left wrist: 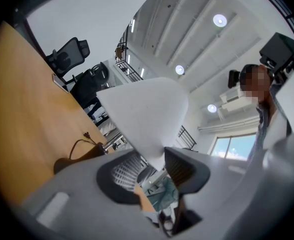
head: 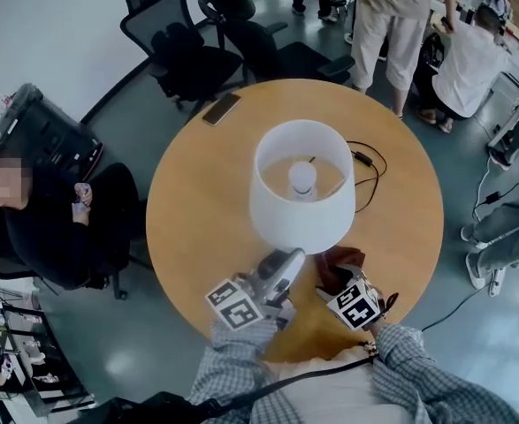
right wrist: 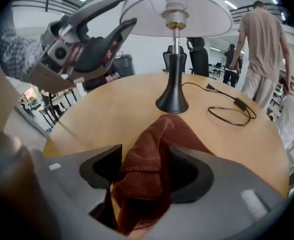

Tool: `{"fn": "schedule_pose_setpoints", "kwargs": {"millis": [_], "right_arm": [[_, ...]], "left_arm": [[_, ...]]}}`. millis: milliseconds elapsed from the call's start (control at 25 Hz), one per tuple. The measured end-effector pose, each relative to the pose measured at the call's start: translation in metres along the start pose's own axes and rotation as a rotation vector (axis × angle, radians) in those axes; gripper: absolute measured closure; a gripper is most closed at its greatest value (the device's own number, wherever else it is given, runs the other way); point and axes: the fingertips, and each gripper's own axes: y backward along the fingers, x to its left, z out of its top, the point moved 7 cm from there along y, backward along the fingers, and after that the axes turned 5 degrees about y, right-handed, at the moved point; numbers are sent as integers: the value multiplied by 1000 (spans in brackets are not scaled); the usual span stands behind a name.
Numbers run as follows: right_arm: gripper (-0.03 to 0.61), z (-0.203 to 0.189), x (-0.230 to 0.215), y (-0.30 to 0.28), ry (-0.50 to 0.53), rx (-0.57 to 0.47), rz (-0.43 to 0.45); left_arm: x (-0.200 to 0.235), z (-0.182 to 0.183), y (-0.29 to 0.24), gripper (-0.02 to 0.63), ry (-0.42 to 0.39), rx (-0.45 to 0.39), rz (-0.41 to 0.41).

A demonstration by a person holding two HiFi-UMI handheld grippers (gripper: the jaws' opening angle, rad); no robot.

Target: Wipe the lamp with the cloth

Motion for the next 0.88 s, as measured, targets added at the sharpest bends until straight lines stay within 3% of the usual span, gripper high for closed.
{"fn": "schedule_pose_setpoints", "kwargs": {"millis": [40,200,360,560,640,720,880], "right_arm": [[293,2,0,-1,31,11,-27],[455,5,-5,2,66,17,-76],[505,-3,-14,9,-118,-71,-16],[511,17,-37,63,-480,-377,47],[512,31,-52,97,-554,-510,29],[512,50,-65,132,-554,-621,-15],[512,103,-88,193,-439,-809,-133]], "left_arm": [[0,0,0,465,0,0,2],[0,2,-1,465,0,4,10],[1,1,0,465,0,3,14],[0,-1,2,465,0,-5,21],[0,-1,1,465,2,-5,19],[0,-2,1,465,3,-3,21],[0,-3,1,465,3,-2,25]]}}
